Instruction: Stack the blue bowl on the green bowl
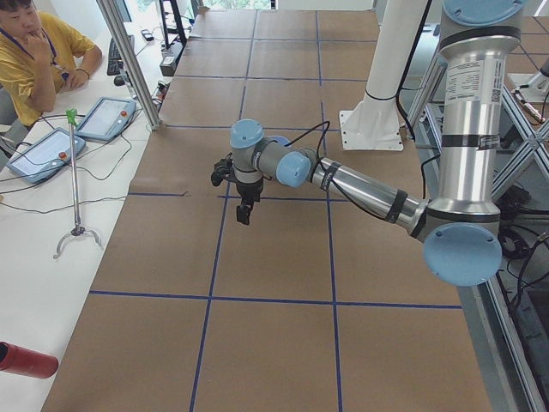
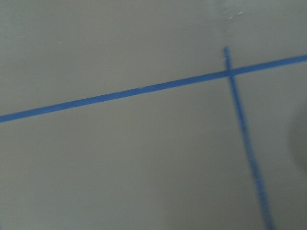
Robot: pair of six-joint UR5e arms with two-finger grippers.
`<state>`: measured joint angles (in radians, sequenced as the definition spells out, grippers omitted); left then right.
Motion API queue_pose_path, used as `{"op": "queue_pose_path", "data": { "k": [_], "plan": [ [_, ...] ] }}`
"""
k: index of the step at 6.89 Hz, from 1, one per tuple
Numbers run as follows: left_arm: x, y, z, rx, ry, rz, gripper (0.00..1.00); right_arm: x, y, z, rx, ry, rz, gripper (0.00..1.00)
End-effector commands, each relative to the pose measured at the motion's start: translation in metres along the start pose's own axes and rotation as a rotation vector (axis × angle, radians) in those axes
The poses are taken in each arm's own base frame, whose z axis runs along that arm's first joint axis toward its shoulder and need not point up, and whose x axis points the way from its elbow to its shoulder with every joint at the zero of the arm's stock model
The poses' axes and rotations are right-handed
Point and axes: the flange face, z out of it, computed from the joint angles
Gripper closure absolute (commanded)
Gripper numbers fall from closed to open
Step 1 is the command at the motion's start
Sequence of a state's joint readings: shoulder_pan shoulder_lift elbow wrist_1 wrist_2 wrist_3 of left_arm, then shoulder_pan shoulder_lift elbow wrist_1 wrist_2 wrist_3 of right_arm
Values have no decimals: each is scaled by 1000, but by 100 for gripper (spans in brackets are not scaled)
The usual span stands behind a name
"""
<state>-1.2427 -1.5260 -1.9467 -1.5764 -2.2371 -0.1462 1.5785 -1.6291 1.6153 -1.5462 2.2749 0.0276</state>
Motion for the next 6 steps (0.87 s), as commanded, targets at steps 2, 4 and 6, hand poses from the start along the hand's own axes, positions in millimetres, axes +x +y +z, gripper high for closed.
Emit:
{"op": "queue_pose_path", "data": {
  "k": [2, 4, 6],
  "plan": [
    [-167, 84, 2, -46, -45, 41, 0, 0, 0, 0, 0, 0, 0, 0],
    [-202, 120, 0, -48, -47, -72, 0, 0, 0, 0, 0, 0, 0, 0],
    [-206, 124, 15, -48, 45, -149, 0, 0, 0, 0, 0, 0, 0, 0]
  ]
}}
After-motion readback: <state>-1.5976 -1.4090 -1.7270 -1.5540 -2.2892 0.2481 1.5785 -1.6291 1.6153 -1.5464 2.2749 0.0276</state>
